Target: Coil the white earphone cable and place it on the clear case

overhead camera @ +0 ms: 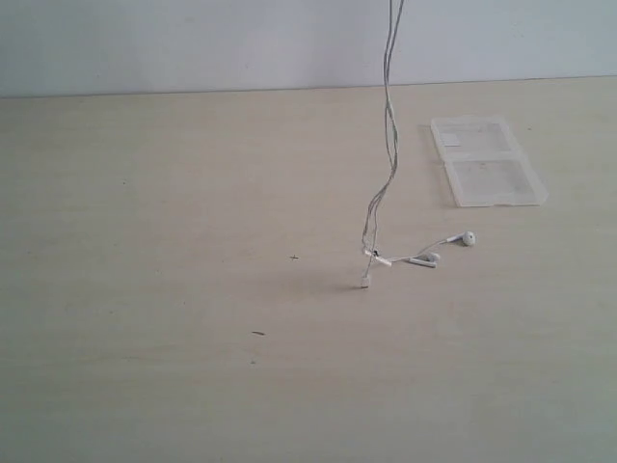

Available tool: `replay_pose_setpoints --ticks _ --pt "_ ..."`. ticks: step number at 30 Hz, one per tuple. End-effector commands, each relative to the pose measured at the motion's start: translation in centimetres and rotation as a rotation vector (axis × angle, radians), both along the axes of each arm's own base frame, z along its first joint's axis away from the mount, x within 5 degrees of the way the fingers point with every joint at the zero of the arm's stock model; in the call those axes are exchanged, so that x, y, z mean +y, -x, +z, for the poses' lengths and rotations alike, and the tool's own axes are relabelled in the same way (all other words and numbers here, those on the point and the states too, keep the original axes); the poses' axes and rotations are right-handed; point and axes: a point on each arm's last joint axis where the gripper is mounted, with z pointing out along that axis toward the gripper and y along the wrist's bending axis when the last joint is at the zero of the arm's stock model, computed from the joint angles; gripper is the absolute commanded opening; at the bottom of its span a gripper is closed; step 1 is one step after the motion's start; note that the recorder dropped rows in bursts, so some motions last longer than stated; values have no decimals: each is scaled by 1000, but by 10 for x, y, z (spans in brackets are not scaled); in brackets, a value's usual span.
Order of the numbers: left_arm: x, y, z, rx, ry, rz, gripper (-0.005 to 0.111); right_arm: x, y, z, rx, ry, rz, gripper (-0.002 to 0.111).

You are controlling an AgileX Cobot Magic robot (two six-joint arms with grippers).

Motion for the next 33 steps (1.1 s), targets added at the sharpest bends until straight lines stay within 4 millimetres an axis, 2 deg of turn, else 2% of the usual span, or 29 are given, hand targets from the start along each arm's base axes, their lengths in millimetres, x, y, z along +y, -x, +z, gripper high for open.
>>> replay_pose_setpoints --ticks 1,12,14,18,21,25,27,33 --pt "0 0 0 -3 5 -7 0 -1 2 4 -11 -3 6 0" --pt "0 1 4 -45 -25 1 0 -1 2 4 -10 -4 6 0" --pt "1 1 8 -92 20 8 0 -1 2 4 -10 -4 6 0" --pt "0 0 3 -43 124 -7 0 0 3 3 1 0 20 0" --pt "-1 0 4 -81 428 -18 0 1 2 3 2 1 20 0" --pt "0 1 5 -88 375 -13 0 1 2 3 2 1 20 0" --pt "-1 0 4 -79 428 -16 0 1 2 3 2 1 20 0" --pt "-1 0 2 -65 422 -17 0 -3 5 6 -1 -24 17 0"
